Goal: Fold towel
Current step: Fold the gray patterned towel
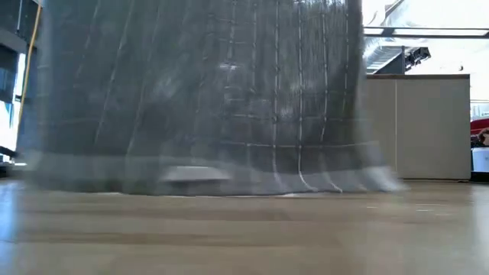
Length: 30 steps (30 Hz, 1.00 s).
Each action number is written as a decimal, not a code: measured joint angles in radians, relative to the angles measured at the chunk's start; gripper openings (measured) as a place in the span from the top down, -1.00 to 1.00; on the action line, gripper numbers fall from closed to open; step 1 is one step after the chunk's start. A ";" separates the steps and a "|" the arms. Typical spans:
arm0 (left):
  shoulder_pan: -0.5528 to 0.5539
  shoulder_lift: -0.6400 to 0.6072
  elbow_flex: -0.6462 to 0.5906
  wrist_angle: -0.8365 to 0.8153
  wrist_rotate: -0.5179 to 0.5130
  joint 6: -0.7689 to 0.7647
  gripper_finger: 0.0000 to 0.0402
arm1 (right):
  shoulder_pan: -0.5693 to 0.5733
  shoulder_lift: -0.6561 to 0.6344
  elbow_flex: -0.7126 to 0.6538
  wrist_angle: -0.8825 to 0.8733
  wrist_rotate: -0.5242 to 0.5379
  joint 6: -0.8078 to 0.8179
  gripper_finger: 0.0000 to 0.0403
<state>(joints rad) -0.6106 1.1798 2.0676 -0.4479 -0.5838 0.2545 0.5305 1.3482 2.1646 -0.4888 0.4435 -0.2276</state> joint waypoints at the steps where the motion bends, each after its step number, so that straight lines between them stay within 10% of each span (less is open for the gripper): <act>1: -0.003 0.006 0.001 -0.006 0.017 -0.016 1.00 | 0.004 0.003 0.003 -0.013 -0.035 0.023 1.00; 12: -0.209 0.162 0.000 0.141 0.031 0.063 1.00 | 0.245 0.110 0.008 0.083 -0.258 -0.050 1.00; 24: -0.406 0.218 0.001 0.401 -0.069 0.290 1.00 | 0.502 0.145 0.009 0.360 0.021 -0.375 1.00; 30: -0.413 0.217 0.001 0.438 -0.344 0.296 1.00 | 0.567 0.145 0.009 0.492 0.308 -0.480 1.00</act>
<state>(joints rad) -1.0238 1.3972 2.0682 -0.0098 -0.9277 0.5502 1.0976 1.4929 2.1735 0.0029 0.7513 -0.7071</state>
